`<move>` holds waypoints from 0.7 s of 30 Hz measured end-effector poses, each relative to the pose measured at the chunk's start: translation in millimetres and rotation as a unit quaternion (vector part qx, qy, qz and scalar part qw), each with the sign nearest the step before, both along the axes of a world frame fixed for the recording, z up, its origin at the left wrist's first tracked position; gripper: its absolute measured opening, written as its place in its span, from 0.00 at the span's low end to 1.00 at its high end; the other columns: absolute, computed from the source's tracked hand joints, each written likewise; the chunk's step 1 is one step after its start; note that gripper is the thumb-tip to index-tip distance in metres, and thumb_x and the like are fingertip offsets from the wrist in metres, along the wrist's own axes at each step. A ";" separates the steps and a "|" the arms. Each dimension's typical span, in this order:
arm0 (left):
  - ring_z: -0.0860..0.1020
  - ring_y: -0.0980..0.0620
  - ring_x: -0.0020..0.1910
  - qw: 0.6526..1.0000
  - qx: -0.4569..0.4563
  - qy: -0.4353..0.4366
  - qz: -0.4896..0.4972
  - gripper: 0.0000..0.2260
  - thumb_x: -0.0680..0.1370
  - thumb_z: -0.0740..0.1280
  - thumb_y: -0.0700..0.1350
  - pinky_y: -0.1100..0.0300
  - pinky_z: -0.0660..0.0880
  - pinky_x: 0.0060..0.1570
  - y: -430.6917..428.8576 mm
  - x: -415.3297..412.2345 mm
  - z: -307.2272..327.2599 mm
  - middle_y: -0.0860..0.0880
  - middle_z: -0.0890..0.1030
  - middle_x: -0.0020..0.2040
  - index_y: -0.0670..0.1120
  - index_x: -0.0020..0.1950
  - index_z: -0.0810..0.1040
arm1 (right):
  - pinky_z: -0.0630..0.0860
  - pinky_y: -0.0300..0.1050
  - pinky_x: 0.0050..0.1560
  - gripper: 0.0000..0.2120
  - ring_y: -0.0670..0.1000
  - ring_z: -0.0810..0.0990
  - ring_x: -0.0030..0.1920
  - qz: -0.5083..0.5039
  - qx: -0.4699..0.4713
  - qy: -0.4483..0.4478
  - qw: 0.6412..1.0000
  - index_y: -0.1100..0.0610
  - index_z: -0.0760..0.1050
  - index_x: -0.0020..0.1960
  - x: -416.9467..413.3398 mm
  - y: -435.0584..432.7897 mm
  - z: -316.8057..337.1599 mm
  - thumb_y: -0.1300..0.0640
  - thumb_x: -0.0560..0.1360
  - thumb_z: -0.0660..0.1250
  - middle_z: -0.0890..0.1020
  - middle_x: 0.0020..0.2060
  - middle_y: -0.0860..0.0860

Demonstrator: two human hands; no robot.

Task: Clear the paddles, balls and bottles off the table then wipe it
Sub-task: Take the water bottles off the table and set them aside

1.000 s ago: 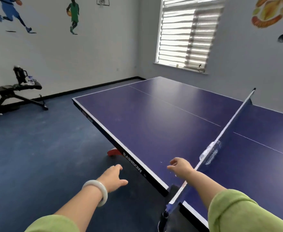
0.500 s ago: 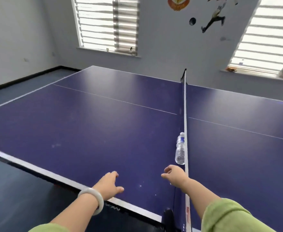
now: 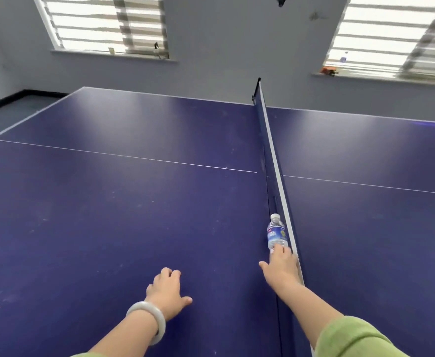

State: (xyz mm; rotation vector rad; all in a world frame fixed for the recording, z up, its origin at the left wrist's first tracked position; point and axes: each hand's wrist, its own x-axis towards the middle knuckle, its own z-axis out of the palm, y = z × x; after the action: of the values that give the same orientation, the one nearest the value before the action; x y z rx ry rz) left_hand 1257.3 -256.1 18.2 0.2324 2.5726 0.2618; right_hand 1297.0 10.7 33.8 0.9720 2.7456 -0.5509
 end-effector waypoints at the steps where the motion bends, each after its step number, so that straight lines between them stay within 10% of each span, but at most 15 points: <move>1: 0.60 0.48 0.74 1.000 -0.015 0.007 -0.005 0.34 0.76 0.66 0.61 0.53 0.63 0.70 4.5 -8.2 -6.4 0.49 0.59 0.75 0.49 0.76 0.58 | 0.65 0.46 0.67 0.30 0.55 0.67 0.68 -0.012 0.001 -0.003 1.000 0.59 0.60 0.72 -5.8 2.2 -4.0 0.46 0.78 0.66 0.67 0.69 0.54; 11: 0.28 0.34 0.74 0.991 -0.113 -0.072 0.003 0.63 0.62 0.65 0.78 0.30 0.32 0.66 21.4 -56.3 -60.8 0.42 0.21 0.72 0.50 0.72 0.22 | 0.71 0.57 0.65 0.38 0.61 0.73 0.64 -0.229 -0.111 0.003 0.967 0.58 0.57 0.72 -50.0 21.6 -48.2 0.49 0.72 0.74 0.72 0.67 0.57; 14: 0.24 0.33 0.71 0.990 -0.108 -0.094 0.006 0.64 0.60 0.63 0.79 0.32 0.22 0.50 21.9 -58.9 -69.0 0.41 0.15 0.66 0.50 0.70 0.19 | 0.74 0.53 0.59 0.35 0.61 0.76 0.59 -0.286 -0.154 0.019 0.946 0.57 0.59 0.70 -58.0 21.6 -53.6 0.50 0.72 0.75 0.74 0.62 0.57; 21: 0.20 0.34 0.68 0.990 -0.092 -0.109 0.010 0.65 0.59 0.63 0.80 0.33 0.21 0.51 17.8 -60.5 -76.4 0.42 0.14 0.65 0.51 0.69 0.18 | 0.78 0.56 0.55 0.37 0.60 0.78 0.56 -0.278 -0.086 0.024 0.956 0.55 0.60 0.67 -51.2 14.9 -65.3 0.47 0.68 0.77 0.76 0.61 0.55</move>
State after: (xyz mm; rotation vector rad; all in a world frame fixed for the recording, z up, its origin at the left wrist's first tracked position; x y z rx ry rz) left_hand 1196.8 -238.3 -58.2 0.1026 2.3655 0.0519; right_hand 1245.8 25.5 -31.5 1.7081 2.3840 -0.8838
